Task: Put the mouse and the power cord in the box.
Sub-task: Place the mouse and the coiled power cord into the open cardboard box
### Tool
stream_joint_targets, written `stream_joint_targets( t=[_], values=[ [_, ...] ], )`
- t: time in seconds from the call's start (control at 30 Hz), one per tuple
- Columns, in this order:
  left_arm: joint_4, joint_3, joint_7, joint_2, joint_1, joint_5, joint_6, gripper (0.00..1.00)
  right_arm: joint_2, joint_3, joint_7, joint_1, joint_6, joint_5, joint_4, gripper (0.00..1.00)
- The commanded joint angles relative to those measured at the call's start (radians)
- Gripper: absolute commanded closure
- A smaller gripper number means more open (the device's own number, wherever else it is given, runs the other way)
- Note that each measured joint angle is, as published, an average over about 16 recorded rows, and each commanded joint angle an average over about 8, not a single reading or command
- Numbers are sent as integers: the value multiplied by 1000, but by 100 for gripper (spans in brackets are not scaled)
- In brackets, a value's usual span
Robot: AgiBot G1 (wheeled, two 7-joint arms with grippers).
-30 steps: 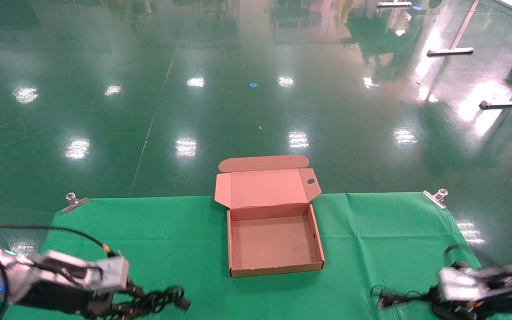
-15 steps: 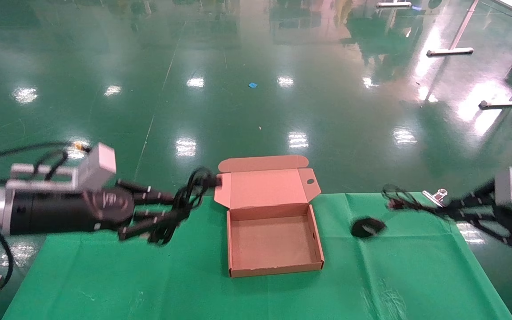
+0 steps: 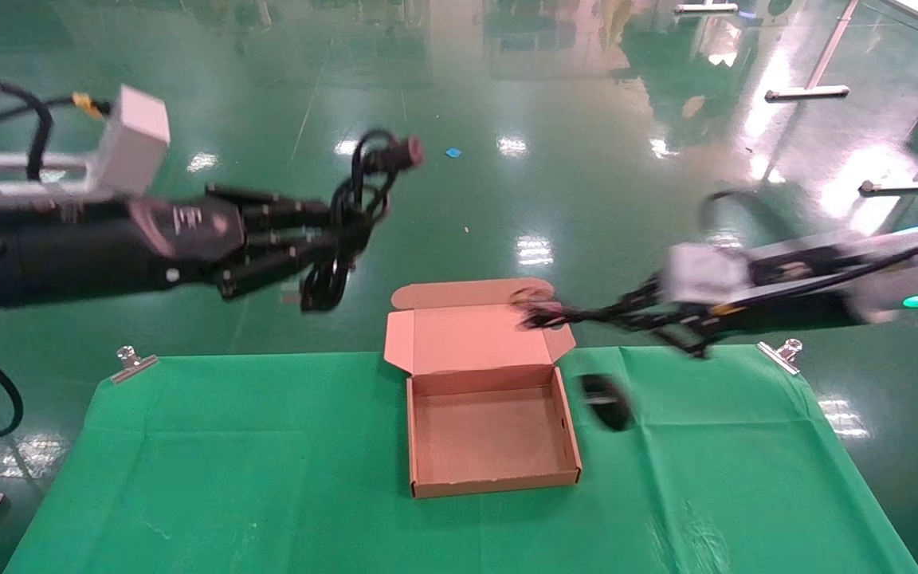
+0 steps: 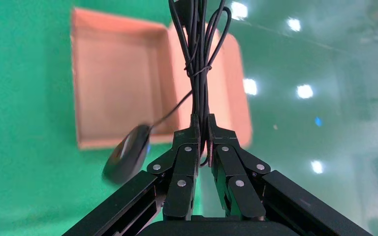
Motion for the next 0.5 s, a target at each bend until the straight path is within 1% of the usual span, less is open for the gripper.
stream_joint_targets(
  t=[0.03, 0.3, 0.4, 0.5],
  values=[
    [-31, -12, -13, -2, -1, -19, -19, 100, -43, -1, 5, -19, 20, 1, 3, 100],
    [-84, -27, -28, -50, 39, -44, -22, 100, -190, 2, 41, -113, 113, 12, -69, 100],
    [-99, -28, -31, -71, 56, -45, -18, 100, -221, 6, 57, -145, 162, 19, -106, 100],
    [-113, -25, -28, -88, 65, -40, -14, 100, -237, 8, 69, -171, 236, 21, -135, 100]
  ],
)
